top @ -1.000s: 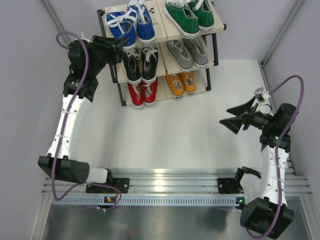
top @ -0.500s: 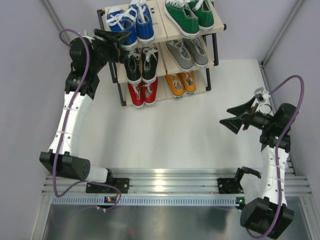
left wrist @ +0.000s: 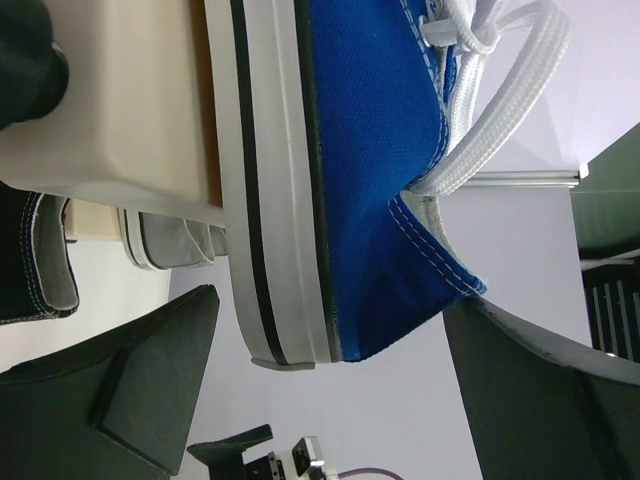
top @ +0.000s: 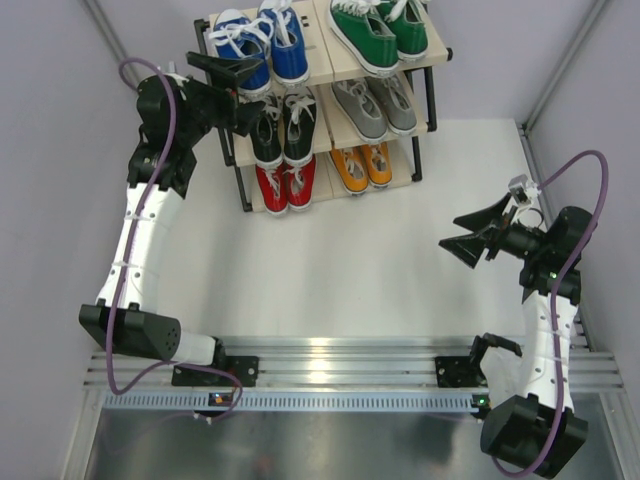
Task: Place and organize the shoes onto the shoe shelf
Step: Place the shoe at the shoe shelf, then reset both arms
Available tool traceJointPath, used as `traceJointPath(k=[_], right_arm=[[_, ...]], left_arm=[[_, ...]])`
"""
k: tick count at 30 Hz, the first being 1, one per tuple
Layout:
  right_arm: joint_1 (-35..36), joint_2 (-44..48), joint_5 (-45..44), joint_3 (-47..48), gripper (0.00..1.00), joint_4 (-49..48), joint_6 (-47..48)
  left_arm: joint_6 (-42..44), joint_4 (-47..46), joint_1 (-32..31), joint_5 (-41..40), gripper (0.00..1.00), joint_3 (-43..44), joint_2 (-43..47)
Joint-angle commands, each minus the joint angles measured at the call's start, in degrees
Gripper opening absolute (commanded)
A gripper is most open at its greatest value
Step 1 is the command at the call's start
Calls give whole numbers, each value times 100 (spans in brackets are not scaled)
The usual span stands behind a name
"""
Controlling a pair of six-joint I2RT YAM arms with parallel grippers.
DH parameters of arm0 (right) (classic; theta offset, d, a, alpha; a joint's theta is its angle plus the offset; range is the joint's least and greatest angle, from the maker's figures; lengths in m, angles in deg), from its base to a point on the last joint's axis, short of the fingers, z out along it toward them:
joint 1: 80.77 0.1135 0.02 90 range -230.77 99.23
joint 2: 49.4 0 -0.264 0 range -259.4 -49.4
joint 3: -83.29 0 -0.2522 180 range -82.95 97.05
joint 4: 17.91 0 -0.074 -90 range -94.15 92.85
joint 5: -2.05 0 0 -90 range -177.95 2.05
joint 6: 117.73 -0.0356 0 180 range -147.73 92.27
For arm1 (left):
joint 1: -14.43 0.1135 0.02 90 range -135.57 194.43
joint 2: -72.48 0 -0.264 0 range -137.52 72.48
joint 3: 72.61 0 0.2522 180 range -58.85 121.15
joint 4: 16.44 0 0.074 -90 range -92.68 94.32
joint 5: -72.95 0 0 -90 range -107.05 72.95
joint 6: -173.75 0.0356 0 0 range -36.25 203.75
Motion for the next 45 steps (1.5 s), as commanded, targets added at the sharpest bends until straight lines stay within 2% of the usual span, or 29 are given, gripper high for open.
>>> traceJointPath(k=[1, 6, 9, 33, 38, 41, 42, 45], right_arm=[[-83, 70, 41, -42, 99, -309, 56], [-92, 70, 41, -34, 99, -318, 56], [-92, 61, 41, -42, 99, -326, 65], [-92, 44, 32, -51, 99, -353, 74], [-92, 61, -82, 97, 99, 6, 406], [-92, 96, -371, 308, 99, 709, 1136], [-109, 114, -433, 344, 99, 928, 1363], [-136, 184, -907, 450, 99, 1123, 1507]], left_arm=[[57, 147, 72, 126, 98, -54, 171], [207, 139, 81, 380, 98, -28, 154], [260, -211, 116, 626, 98, -62, 189], [506, -933, 204, 1382, 98, -423, 786], [1506, -960, 195, 1602, 98, -940, 1462], [2822, -347, 195, 1515, 99, -1424, 2112], [3566, 64, 195, 1384, 99, -1582, 2322], [4754, 280, 195, 778, 99, -2652, 3455]])
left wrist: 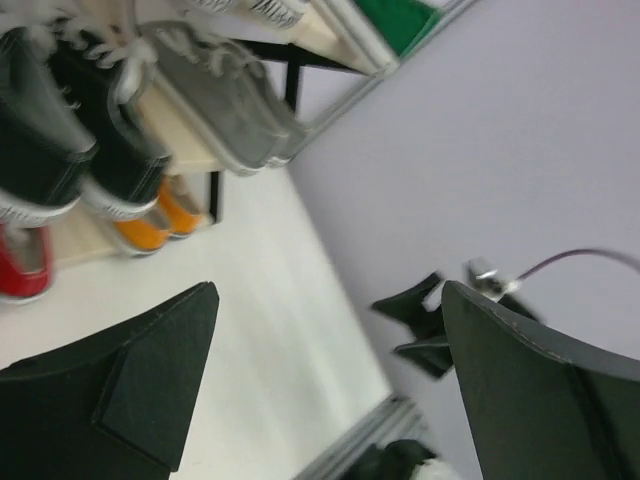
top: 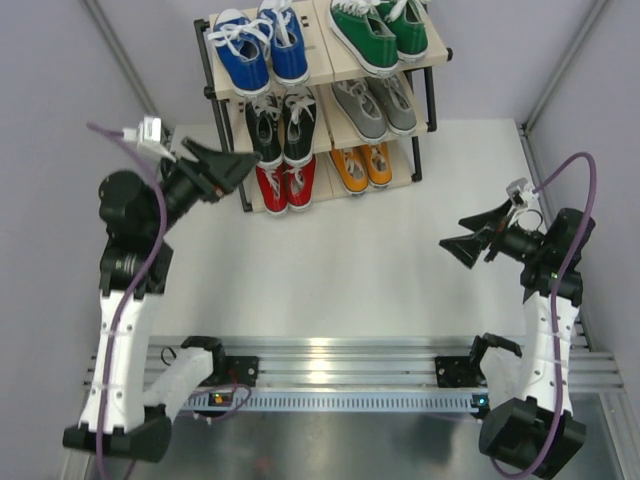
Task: Place and organize the shoes onto the shoe shelf
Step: Reset both arms
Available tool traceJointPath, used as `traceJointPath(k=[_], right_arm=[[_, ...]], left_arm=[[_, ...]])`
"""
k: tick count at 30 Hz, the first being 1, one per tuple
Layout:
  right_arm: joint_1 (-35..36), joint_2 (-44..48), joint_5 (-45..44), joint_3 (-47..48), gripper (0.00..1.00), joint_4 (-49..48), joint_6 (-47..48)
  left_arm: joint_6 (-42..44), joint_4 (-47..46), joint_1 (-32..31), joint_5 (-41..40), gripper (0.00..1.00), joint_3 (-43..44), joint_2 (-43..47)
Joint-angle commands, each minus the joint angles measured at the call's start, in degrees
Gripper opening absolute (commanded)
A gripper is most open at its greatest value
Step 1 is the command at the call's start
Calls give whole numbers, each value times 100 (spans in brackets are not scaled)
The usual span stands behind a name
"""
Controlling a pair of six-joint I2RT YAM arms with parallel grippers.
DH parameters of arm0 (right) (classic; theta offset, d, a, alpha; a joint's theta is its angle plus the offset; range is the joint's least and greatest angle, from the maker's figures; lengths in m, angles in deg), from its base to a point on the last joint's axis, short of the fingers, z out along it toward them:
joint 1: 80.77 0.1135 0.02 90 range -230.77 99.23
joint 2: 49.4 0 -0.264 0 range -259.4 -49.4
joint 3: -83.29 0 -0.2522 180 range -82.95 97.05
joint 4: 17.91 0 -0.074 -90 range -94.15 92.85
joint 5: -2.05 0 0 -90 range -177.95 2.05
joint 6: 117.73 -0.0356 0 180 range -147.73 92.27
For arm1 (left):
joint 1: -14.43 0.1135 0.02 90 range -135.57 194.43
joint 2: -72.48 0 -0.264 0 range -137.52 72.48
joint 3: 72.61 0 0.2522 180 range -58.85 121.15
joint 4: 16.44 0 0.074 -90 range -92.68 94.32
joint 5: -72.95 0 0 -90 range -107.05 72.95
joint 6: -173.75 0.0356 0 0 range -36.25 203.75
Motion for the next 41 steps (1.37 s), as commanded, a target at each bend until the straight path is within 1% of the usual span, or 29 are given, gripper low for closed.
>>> traceJointPath(k=[1, 2, 3, 4, 5, 7, 8, 9, 10, 12, 13, 16, 17, 19, 20, 22, 23, 26, 30, 34, 38, 41], right_arm=[[-116, 171, -574, 402, 99, 374, 636], [-125, 145, -801, 463, 99, 470, 680], [-133, 127, -908, 515, 99, 610, 872], [-134, 75, -1057, 586, 99, 864, 926], [-125, -39, -1354, 734, 100, 1015, 961], [-133, -162, -1680, 919, 99, 1305, 1172], [-151, -206, -2004, 990, 99, 1324, 1173], [-177, -207, -2190, 999, 99, 1306, 1164], [-204, -181, -2349, 991, 99, 1271, 1155], [-248, -75, -2753, 956, 99, 1157, 1216], [-265, -14, -2876, 929, 99, 1105, 1217], [-292, 232, -3307, 789, 99, 876, 1121], [-292, 355, -3621, 719, 99, 832, 1042], [-292, 452, -4105, 622, 99, 464, 524], [-292, 513, -4682, 508, 99, 349, 296], [-292, 558, -5248, 420, 99, 103, -284], [-292, 567, -5581, 350, 99, 50, -339], [-301, 532, -6066, 323, 99, 5, -619], [-300, 470, -6384, 279, 99, 49, -831], [-292, 470, -6525, 226, 99, 76, -796], [-292, 426, -6560, 226, 99, 41, -603], [-292, 400, -6429, 165, 100, -91, -340]], left_arm=[[2070, 371, 33, -598, 99, -1271, 1501], [2369, 371, 33, -1035, 99, -1591, 1856], [2650, 371, 33, -1300, 99, -1899, 2199], [3053, 441, 33, -1659, 99, -2250, 2838], [3249, 520, 33, -2185, 99, -2758, 3140], [3461, 713, 33, -2733, 99, -3209, 3824], [3496, 923, 33, -2909, 99, -3533, 3994], [3540, 1047, 33, -3103, 99, -3624, 4169], [3558, 1213, 33, -3104, 99, -3685, 4188], [3489, 1608, 33, -3577, 99, -3756, 4163], [3444, 1602, 33, -3710, 99, -3809, 4162], [3549, 1610, 16, -3781, 99, -3704, 4058], [3549, 1610, 16, -3860, 99, -3695, 4005], [3567, 1628, 16, -3939, 99, -3695, 3724], [3567, 1619, 16, -3922, 99, -3677, 3601], [3514, 1628, 25, -3887, 99, -3616, 3285], [3488, 1645, 25, -3895, 99, -3624, 3223], [3400, 1663, 25, -3992, 99, -3739, 3186], [3356, 1654, 25, -4010, 99, -3844, 3607], [3356, 1654, 25, -4045, 99, -3879, 3723], [3347, 1663, 25, -4027, 99, -3897, 3723], [3347, 1655, 25, -4036, 99, -3906, 3749]])
